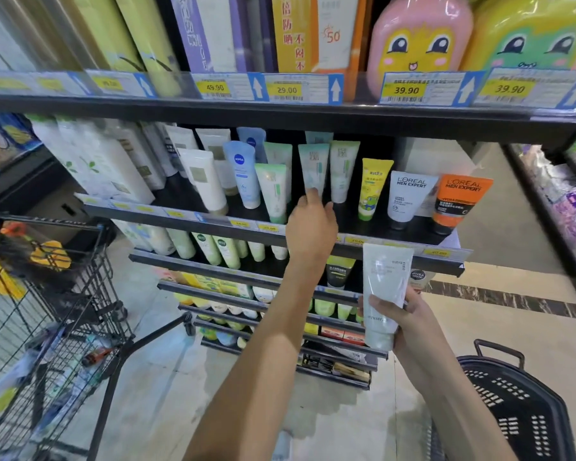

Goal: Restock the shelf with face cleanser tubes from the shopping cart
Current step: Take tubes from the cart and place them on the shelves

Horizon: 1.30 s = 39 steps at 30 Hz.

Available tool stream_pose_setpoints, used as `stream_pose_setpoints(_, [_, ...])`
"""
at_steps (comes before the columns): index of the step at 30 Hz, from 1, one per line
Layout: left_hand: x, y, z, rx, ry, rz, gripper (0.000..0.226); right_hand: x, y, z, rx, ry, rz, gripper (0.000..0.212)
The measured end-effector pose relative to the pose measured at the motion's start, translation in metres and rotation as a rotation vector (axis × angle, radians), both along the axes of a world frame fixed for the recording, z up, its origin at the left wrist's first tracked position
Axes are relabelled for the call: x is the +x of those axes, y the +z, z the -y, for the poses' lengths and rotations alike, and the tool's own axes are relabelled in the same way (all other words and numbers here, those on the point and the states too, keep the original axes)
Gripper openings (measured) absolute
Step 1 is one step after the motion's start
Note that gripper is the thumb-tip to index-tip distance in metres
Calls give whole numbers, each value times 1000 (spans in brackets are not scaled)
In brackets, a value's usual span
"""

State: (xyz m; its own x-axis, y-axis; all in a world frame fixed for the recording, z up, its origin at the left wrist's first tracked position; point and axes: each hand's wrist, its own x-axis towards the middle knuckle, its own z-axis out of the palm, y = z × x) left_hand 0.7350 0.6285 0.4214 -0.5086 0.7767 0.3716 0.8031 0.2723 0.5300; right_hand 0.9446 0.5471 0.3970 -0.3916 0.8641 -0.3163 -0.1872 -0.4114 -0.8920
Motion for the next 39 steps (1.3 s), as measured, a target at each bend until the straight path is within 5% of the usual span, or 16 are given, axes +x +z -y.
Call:
stream_pose_setpoints(7, [-36, -44, 81, 296, -144, -238, 30, -34, -10, 19, -8, -29, -22, 49])
stream_pose_setpoints(16, [-157, -146, 114, -193, -316, -231, 39, -103, -46, 53, -62, -149, 36, 42])
stream_pose_setpoints(26, [-213, -199, 79, -447, -535, -306, 46, -178, -97, 64, 53, -262, 208, 44])
stream_pose_setpoints(39, [-243, -244, 71, -282, -560, -497, 26, -258, -139, 7, 278, -249, 399, 50])
